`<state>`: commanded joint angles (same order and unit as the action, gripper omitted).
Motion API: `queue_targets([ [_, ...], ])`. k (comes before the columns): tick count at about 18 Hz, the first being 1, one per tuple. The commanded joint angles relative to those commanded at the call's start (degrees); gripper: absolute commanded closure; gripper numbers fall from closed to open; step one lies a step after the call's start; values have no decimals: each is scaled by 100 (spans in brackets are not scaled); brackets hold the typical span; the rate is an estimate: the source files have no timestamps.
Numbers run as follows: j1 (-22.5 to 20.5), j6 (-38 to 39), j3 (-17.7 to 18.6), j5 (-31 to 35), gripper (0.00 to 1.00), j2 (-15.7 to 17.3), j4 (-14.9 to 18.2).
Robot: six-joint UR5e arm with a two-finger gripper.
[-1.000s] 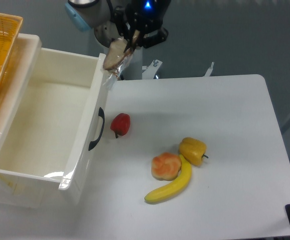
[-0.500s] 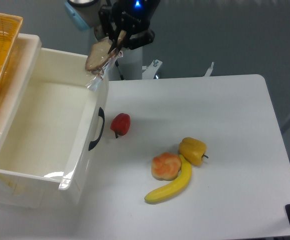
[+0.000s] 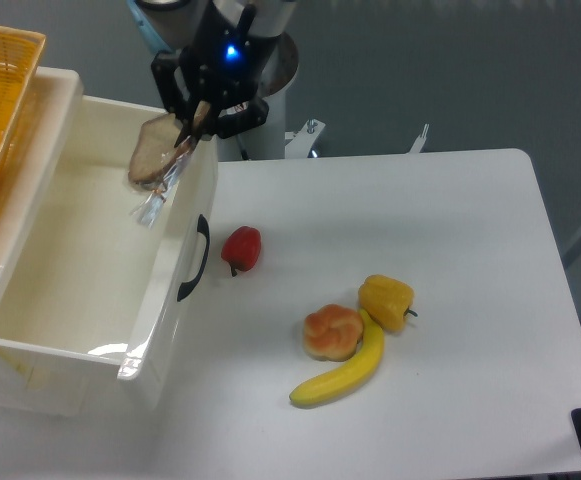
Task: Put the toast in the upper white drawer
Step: 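Lower the toast down into the white drawer, then open the gripper to release the toast inside the drawer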
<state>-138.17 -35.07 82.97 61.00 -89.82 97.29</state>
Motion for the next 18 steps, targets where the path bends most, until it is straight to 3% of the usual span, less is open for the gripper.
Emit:
queue_targets([
  [7, 413, 351, 167, -9, 99, -273, -9],
  [9, 466, 325, 211, -9, 91, -282, -26],
  [11, 502, 299, 255, -9, 74, -282, -149],
  [12, 502, 308, 264, -9, 72, -282, -202],
  [14, 502, 281, 264, -9, 54, -282, -237],
  [18, 502, 281, 264, -9, 48, -282, -290],
])
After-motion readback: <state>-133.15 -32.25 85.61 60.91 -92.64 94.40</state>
